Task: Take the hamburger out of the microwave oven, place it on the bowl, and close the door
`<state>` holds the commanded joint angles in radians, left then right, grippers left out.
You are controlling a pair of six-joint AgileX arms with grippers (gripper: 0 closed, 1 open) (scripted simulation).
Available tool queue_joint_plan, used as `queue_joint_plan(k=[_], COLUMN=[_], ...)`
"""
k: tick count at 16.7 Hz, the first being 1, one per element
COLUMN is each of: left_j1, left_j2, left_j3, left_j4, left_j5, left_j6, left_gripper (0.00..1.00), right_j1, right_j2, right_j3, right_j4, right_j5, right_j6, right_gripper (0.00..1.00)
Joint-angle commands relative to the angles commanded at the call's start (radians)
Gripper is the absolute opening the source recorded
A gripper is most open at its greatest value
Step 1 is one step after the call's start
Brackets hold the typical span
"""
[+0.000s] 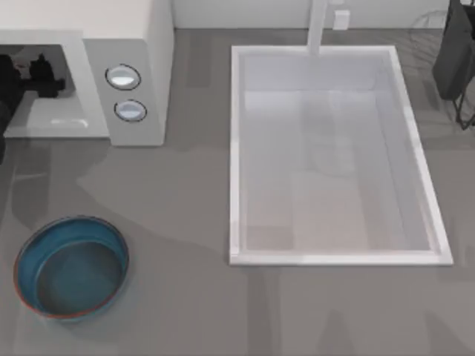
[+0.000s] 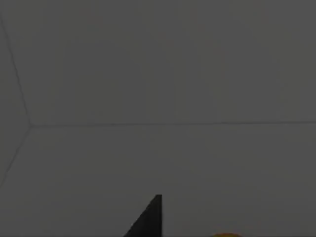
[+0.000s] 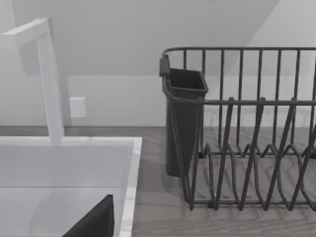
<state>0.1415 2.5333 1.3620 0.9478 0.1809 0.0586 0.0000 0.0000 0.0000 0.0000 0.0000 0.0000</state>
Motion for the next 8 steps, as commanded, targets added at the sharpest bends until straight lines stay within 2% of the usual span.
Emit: queue_joint_plan(k=[5, 8], left_j1=[0.031, 0.045], left_j2=[-0.145, -0.213], left_j3=[-0.374, -0.538], left_j4=[0.216, 0.317], left_j5=[0.028, 0.041], left_j6=[0.008, 0.012], left_gripper=[0.0, 0.0], right_j1=[0.0, 0.0], right_j2=[0.0, 0.0], right_j3=[0.0, 0.0], right_j4=[0.0, 0.0], right_j5=[0.0, 0.0], right_j6=[0.0, 0.0], right_gripper=[1.0, 1.0])
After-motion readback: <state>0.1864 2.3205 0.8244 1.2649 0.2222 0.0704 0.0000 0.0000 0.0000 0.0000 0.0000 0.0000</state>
